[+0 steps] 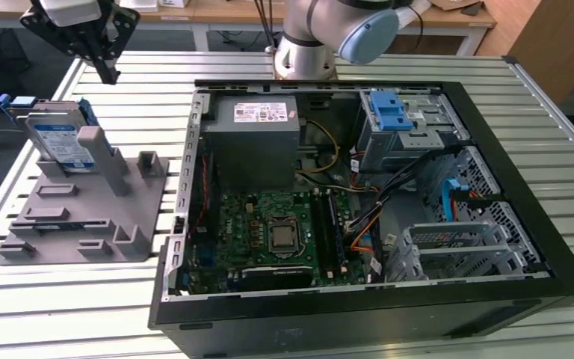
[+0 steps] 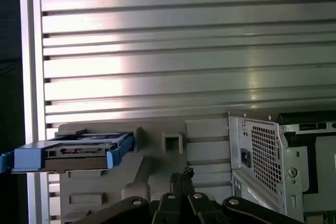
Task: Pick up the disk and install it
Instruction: 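Reach for the disk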
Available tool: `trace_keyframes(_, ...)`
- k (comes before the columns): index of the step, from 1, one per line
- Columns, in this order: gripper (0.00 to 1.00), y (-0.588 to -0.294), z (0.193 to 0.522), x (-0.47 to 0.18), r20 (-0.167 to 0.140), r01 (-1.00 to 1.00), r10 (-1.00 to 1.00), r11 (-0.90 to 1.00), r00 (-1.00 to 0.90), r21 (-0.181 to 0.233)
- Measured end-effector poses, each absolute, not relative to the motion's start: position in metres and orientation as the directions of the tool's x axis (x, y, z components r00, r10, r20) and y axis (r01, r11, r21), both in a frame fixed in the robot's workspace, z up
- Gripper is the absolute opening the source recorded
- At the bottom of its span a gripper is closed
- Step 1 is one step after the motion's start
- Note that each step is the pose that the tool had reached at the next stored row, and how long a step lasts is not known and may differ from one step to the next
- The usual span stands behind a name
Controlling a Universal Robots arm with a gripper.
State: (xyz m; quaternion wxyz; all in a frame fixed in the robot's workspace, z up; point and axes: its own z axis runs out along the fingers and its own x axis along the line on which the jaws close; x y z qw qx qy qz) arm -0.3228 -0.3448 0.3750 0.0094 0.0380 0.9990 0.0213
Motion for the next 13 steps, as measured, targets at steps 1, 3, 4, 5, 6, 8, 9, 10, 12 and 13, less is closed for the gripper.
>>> trace_keyframes(1, 0.11, -0.344, 0.374, -0.326, -0.016, 0.075, 0.076, 0.996, -0.997, 0.043)
trace_keyframes(3, 0.11, -0.342, 0.373, -0.333, -0.016, 0.075, 0.076, 0.996, -0.997, 0.043)
trace_keyframes(4, 0.11, -0.341, 0.372, -0.336, -0.015, 0.076, 0.076, 0.996, -0.997, 0.043)
trace_keyframes(5, 0.11, -0.340, 0.371, -0.340, -0.015, 0.076, 0.076, 0.996, -0.997, 0.043)
trace_keyframes(6, 0.11, -0.339, 0.371, -0.343, -0.014, 0.076, 0.076, 0.996, -0.997, 0.043)
trace_keyframes(8, 0.11, -0.338, 0.369, -0.350, -0.014, 0.076, 0.076, 0.996, -0.997, 0.043)
trace_keyframes(9, 0.11, -0.337, 0.368, -0.354, -0.014, 0.076, 0.076, 0.996, -0.997, 0.043)
trace_keyframes(10, 0.11, -0.337, 0.367, -0.358, -0.014, 0.076, 0.076, 0.996, -0.997, 0.043)
trace_keyframes(12, 0.11, -0.336, 0.366, -0.366, -0.013, 0.076, 0.076, 0.996, -0.997, 0.043)
trace_keyframes(13, 0.11, -0.336, 0.366, -0.370, -0.013, 0.076, 0.076, 0.996, -0.997, 0.043)
